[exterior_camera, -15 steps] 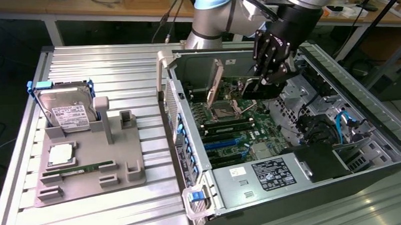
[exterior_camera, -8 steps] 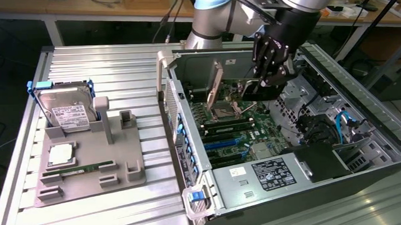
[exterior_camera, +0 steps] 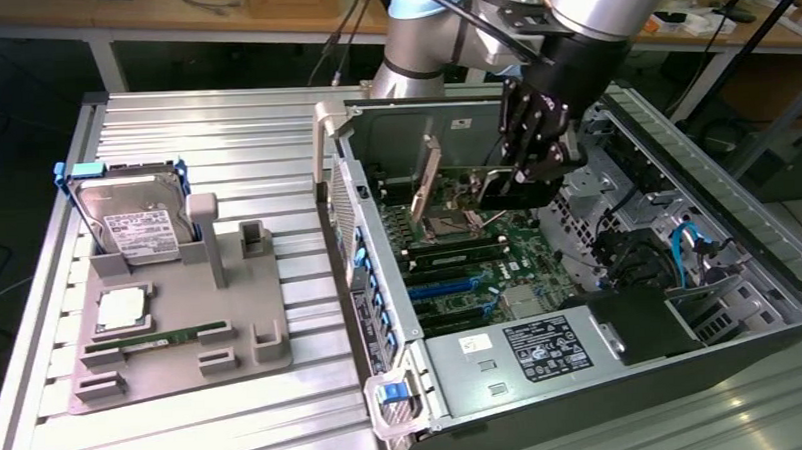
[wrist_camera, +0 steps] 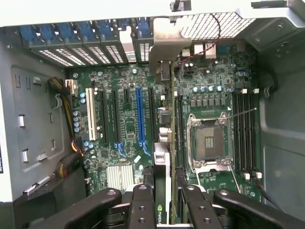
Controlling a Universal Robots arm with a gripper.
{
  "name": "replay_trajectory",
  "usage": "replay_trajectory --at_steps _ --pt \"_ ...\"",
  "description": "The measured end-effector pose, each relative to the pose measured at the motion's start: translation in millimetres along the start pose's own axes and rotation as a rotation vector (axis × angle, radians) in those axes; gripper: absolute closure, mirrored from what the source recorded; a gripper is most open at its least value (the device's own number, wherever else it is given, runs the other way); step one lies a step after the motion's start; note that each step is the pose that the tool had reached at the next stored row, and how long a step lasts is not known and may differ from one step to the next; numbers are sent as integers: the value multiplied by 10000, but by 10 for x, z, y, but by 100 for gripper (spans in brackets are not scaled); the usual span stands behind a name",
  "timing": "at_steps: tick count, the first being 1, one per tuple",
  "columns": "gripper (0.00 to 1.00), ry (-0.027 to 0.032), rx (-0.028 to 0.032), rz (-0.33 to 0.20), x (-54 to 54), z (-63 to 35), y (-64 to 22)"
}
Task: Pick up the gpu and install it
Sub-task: 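Insert the gpu into the slot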
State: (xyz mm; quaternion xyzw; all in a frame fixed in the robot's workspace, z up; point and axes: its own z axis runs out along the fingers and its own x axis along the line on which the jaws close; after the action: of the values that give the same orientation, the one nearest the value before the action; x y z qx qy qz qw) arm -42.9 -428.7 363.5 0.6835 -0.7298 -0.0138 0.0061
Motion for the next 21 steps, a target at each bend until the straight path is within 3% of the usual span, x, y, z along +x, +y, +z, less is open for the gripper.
replay_trajectory --at_steps 3,6,9,10,12,15,21 --pt "73 -6 87 -1 1 31 12" --pt "73 -16 248 -3 5 58 38" --pt "73 -21 333 -4 11 88 66" --pt "73 -25 418 -5 21 111 84" --pt "73 -33 527 -13 110 143 125" --pt "73 -48 581 -56 174 175 150" --pt "73 -45 574 -620 177 282 164"
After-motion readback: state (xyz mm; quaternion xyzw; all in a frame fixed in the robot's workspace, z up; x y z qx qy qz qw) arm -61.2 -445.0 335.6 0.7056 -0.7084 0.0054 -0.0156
